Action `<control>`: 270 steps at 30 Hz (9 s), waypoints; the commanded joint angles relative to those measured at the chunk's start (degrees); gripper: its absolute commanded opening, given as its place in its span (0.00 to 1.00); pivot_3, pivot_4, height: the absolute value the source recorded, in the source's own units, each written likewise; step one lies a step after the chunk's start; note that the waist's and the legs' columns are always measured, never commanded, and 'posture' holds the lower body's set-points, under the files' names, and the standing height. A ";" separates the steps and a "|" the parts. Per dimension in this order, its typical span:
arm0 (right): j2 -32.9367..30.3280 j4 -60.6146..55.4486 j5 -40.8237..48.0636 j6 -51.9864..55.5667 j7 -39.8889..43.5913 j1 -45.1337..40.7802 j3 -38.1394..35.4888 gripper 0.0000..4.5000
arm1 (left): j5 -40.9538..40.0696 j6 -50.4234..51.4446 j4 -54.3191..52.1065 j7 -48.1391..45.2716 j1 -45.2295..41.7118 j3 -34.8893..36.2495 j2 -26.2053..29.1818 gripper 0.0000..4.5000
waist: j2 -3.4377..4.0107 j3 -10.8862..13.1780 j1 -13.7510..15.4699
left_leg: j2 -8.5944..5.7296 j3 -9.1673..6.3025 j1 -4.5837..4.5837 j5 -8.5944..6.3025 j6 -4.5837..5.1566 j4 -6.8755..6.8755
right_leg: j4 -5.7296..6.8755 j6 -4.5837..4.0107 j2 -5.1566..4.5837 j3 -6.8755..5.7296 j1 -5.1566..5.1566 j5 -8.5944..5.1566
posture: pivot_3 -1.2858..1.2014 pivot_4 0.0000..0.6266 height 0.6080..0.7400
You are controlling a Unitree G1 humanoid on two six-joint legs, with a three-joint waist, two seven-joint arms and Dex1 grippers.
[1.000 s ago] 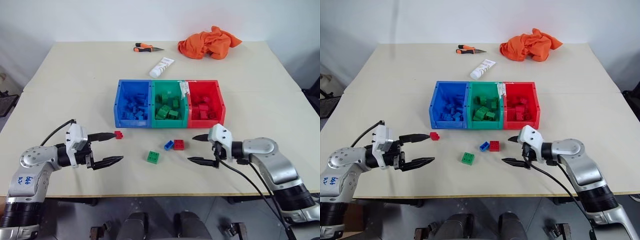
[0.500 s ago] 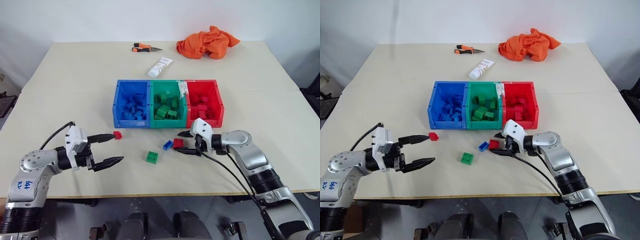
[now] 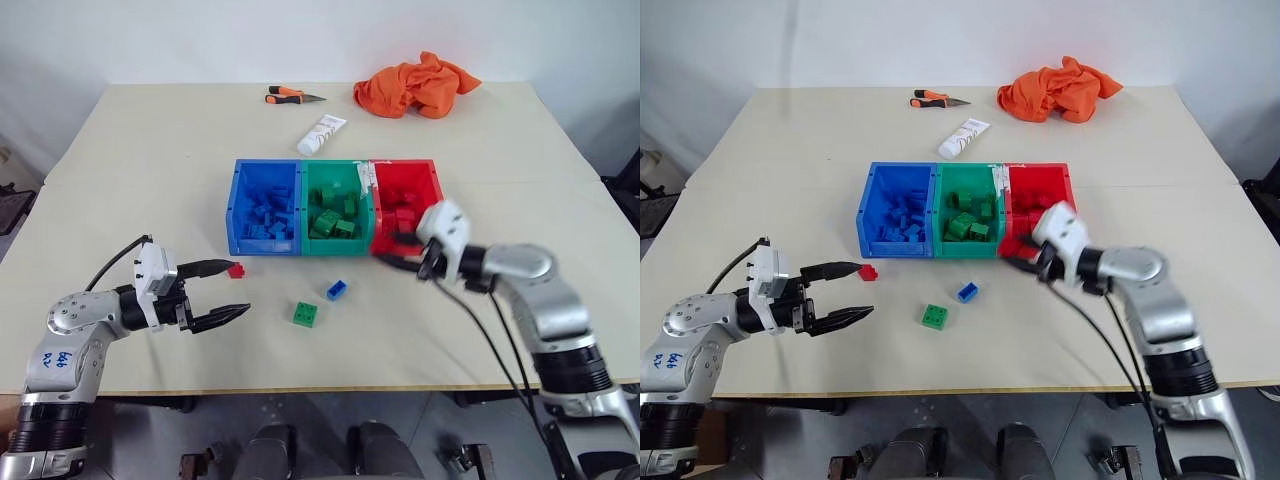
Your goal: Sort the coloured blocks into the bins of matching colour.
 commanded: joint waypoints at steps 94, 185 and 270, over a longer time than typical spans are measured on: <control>34.79 63.27 -14.19 -37.12 -10.86 -42.70 11.11 0.48 | -0.97 0.36 -7.27 4.75 3.61 1.63 -1.80 1.00 | 0.02 0.02 -2.26 | 0.03 -0.12 0.05 0.05 -0.13 -0.01 | 0.53 0.02 -0.01 -0.25 -0.13 0.01 | 0.52 0.24 1.00; -17.02 -0.51 12.20 -10.16 21.44 17.62 -9.90 0.72 | 20.79 -13.70 4.67 11.92 -4.40 -25.23 -14.78 0.74 | 0.24 0.11 1.63 | 0.03 0.05 0.74 -0.25 0.18 -0.02 | -0.83 0.08 -0.07 -0.28 1.14 0.04 | 0.52 0.24 1.00; -15.96 -1.29 13.02 -10.36 18.20 18.17 -11.51 0.72 | 15.82 -2.93 14.59 14.59 -9.56 -9.78 -8.33 0.38 | 0.11 0.20 1.61 | 0.01 0.02 0.68 -0.27 0.19 0.02 | -0.78 0.18 -0.12 -0.34 1.05 0.09 | 0.52 0.24 1.00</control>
